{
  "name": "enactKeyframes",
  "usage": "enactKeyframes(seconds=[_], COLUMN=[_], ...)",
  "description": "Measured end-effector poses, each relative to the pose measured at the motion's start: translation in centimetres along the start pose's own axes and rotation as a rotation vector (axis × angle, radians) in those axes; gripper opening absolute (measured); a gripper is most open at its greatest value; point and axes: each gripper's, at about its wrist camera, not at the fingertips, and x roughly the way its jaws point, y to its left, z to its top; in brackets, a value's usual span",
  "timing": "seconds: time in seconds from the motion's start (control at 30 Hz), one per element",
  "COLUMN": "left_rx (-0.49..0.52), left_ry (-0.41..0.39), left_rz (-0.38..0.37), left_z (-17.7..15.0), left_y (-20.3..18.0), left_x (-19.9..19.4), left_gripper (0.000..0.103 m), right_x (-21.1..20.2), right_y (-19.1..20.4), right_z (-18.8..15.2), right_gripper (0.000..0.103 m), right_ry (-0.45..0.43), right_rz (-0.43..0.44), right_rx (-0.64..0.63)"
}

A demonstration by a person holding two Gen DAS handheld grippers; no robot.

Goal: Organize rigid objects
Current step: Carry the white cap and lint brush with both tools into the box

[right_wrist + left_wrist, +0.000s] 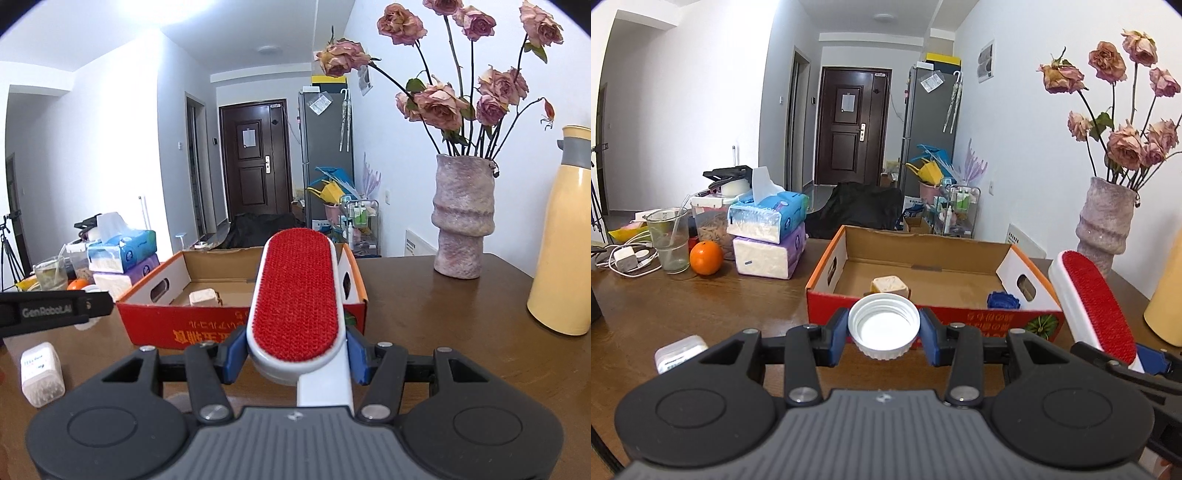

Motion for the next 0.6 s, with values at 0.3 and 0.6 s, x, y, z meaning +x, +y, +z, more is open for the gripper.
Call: enactKeyframes(seconds=[0.3,0.6], left_rx=[-0.036,-0.050], left_ry=[-0.007,-0.014], left_rz=[0.014,0.018], left_z=[1.3,2.6], left_y=[0.0,0.3], left_x=[2.8,5.3], left_gripper=[0.042,0.042], right_x=[2.9,5.5], right_y=[0.6,1.6], right_z=[1.3,2.1], right_gripper=[0.054,0.054], right_ry=[-0.009,-0.011], right_rz=[0.008,0.029], right_rx=[0.013,-0.007])
